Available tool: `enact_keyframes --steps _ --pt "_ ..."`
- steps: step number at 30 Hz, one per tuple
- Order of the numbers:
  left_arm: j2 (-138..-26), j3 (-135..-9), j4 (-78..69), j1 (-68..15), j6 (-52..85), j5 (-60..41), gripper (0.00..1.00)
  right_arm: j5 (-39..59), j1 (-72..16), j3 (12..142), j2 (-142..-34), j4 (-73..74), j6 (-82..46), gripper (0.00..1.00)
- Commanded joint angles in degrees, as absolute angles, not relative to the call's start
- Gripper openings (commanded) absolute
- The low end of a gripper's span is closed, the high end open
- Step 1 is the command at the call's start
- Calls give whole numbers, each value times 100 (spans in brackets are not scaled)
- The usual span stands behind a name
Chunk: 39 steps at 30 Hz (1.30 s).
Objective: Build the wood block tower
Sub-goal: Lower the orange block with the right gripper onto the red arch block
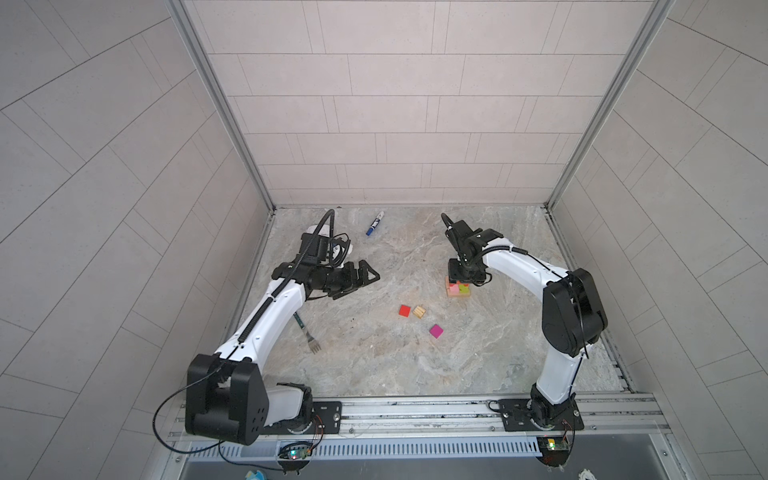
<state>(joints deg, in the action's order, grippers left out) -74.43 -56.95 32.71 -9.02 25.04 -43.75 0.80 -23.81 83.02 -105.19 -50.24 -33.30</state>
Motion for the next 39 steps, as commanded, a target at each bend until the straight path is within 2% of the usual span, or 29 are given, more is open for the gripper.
enact_keyframes --steps 1,39 --pt "-7333 -5618 3173 -872 2496 -4447 99 -52 -2347 8420 -10543 -5042 -3419 51" --pt "-7312 -5628 3203 -871 2479 -4352 99 -103 -2320 8430 -10654 -4975 -3498 51"
